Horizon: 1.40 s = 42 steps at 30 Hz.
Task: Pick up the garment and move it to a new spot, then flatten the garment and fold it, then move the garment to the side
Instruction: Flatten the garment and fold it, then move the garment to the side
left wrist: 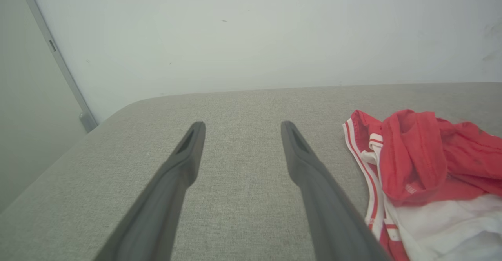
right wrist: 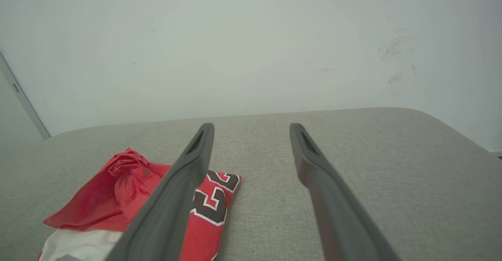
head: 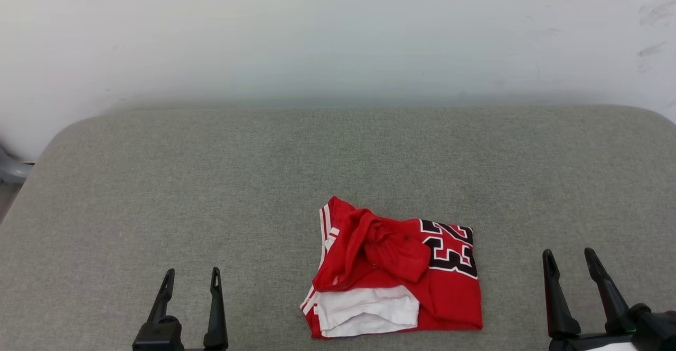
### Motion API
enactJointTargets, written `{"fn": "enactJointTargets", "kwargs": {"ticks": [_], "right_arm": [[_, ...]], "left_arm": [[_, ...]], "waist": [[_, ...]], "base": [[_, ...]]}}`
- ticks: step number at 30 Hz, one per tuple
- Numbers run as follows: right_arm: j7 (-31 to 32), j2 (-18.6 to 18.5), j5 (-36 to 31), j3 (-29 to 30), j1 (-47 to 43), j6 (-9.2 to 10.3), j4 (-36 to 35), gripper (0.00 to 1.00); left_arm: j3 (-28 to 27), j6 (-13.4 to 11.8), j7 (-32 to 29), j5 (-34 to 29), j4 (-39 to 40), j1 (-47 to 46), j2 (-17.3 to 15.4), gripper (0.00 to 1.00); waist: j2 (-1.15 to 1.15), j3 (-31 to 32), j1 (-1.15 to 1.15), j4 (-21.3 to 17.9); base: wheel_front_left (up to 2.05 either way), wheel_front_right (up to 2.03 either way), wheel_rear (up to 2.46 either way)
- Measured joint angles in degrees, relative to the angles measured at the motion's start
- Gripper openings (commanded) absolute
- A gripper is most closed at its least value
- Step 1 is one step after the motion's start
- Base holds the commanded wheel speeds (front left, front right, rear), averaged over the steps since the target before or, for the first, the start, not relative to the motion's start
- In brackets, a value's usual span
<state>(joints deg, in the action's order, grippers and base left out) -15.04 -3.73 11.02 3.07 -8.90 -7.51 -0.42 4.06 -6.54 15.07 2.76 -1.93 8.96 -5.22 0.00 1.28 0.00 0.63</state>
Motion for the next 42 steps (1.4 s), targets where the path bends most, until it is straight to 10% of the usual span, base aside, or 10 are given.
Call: {"fn": "enactJointTargets", "kwargs": {"ticks": [24, 34, 42], "right_arm": [[0.00, -0.07, -2.43, 0.25, 0.29, 0.00, 0.22, 1.00], [5.25, -12.74, 5.01, -1.20, 16.61, 0.00, 0.83, 1.00], [29.51, -23.10, 21.86, -11.77, 28.74, -0.01, 5.14, 1.00]], "left_arm": [[-0.37, 0.15, 0.00, 0.10, 0.10, 0.27, 0.21, 1.00], [-0.15, 0.09, 0.00, -0.07, 0.34, 0.20, 0.31, 1.00], [0.35, 0.32, 0.00, -0.47, 0.89, -1.18, 0.43, 1.00]], "waist": [[0.00, 0.42, 0.00, 0.49], [0.00, -0.73, 0.00, 0.43], [0.00, -2.98, 0.01, 1.28]], "base": [[0.00, 0.00, 0.00], [0.00, 0.00, 0.00], [0.00, 0.00, 0.00]]}}
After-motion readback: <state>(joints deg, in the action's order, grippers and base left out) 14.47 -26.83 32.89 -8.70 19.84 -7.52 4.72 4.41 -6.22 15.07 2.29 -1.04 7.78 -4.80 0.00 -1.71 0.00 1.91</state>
